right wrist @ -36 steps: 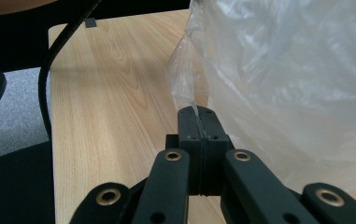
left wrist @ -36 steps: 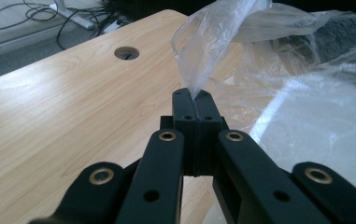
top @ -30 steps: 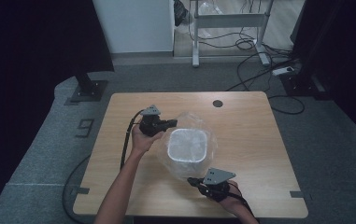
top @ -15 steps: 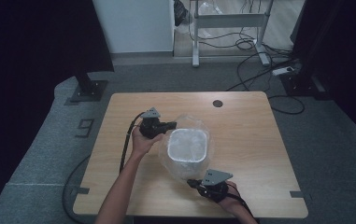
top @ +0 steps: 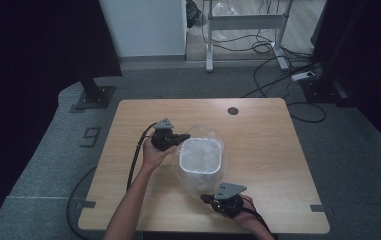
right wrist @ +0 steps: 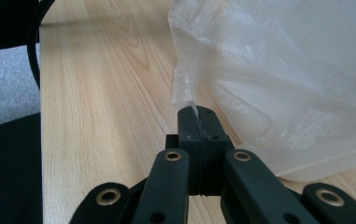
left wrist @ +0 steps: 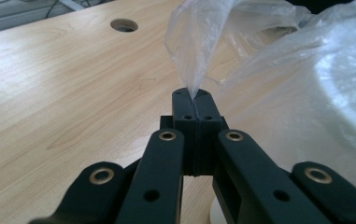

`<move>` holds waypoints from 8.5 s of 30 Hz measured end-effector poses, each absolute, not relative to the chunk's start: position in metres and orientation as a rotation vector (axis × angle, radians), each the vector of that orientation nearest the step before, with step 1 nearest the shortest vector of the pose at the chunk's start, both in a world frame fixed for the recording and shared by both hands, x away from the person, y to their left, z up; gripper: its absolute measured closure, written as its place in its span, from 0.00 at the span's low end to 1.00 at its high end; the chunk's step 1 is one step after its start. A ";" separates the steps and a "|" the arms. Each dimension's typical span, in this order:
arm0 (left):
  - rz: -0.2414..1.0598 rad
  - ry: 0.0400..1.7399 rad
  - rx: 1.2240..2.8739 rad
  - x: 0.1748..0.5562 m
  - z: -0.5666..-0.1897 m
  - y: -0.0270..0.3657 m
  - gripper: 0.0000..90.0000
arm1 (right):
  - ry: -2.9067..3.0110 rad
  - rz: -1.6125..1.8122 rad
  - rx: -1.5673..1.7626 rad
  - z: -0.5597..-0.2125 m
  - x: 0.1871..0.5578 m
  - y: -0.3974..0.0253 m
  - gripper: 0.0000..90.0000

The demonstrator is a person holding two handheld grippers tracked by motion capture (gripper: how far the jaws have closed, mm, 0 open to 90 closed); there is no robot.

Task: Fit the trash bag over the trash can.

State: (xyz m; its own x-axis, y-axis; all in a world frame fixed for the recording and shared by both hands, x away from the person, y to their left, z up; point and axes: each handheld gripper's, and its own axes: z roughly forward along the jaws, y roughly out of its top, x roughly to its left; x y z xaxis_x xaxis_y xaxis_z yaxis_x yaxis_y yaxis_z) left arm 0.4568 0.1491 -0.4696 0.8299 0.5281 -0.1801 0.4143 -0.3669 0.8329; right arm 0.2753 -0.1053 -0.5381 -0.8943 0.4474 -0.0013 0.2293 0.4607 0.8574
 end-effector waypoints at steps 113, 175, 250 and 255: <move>0.110 0.673 2.058 0.393 -0.479 0.177 1.00 | 2.166 1.473 0.795 -0.502 0.313 -0.157 0.98; 0.225 0.649 2.066 0.385 -0.475 0.178 0.68 | 2.025 1.506 0.959 -0.472 0.374 -0.174 0.67; 0.121 0.316 2.395 0.417 -0.392 0.104 0.67 | 2.032 1.527 1.059 -0.528 0.269 -0.241 0.42; 0.097 0.259 2.344 0.409 -0.381 0.102 0.69 | 2.023 1.529 1.063 -0.527 0.269 -0.243 0.42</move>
State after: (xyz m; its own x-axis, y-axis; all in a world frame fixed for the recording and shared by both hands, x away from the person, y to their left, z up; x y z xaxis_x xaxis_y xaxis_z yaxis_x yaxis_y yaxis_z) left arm 0.4091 0.1023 -0.3807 0.9766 0.2151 -0.0071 0.1571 -0.6896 0.7069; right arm 0.2694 -0.2427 -0.5273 -0.6367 0.7596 0.1324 0.3349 0.1178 0.9348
